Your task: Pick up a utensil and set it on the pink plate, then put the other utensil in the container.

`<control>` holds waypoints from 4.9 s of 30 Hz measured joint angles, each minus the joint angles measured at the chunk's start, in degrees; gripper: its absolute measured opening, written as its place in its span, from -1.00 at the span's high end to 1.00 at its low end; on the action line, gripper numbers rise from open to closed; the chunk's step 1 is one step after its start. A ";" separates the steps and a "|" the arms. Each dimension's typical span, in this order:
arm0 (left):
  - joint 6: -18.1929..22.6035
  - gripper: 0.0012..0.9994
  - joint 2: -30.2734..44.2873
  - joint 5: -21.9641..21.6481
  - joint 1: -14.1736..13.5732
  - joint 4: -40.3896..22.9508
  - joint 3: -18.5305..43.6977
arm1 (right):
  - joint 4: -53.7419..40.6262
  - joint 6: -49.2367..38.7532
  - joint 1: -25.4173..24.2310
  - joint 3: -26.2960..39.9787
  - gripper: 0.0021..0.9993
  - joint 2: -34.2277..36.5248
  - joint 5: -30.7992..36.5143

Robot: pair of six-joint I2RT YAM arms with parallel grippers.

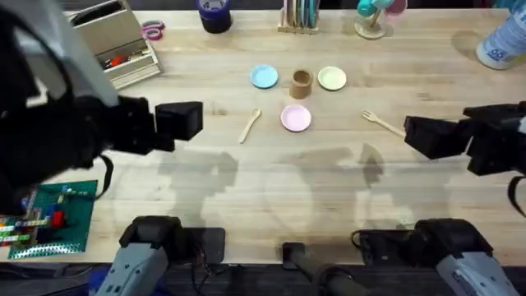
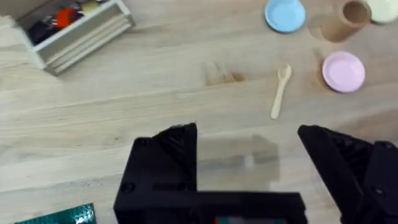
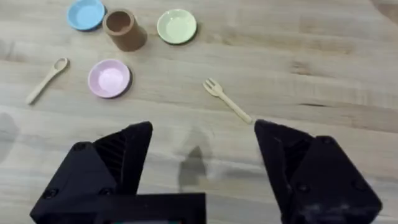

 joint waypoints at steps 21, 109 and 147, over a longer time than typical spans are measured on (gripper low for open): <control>3.67 -0.99 9.12 5.91 0.00 1.80 2.45 | -4.13 -1.26 0.00 4.40 -1.00 14.53 -0.17; -1.66 -0.99 57.14 -3.03 -26.84 21.81 2.62 | -4.39 -1.28 0.00 4.40 -1.00 14.98 -0.17; -6.32 0.91 58.71 -2.55 -26.05 20.18 3.89 | -4.39 -1.28 0.00 4.40 -1.00 14.98 -0.17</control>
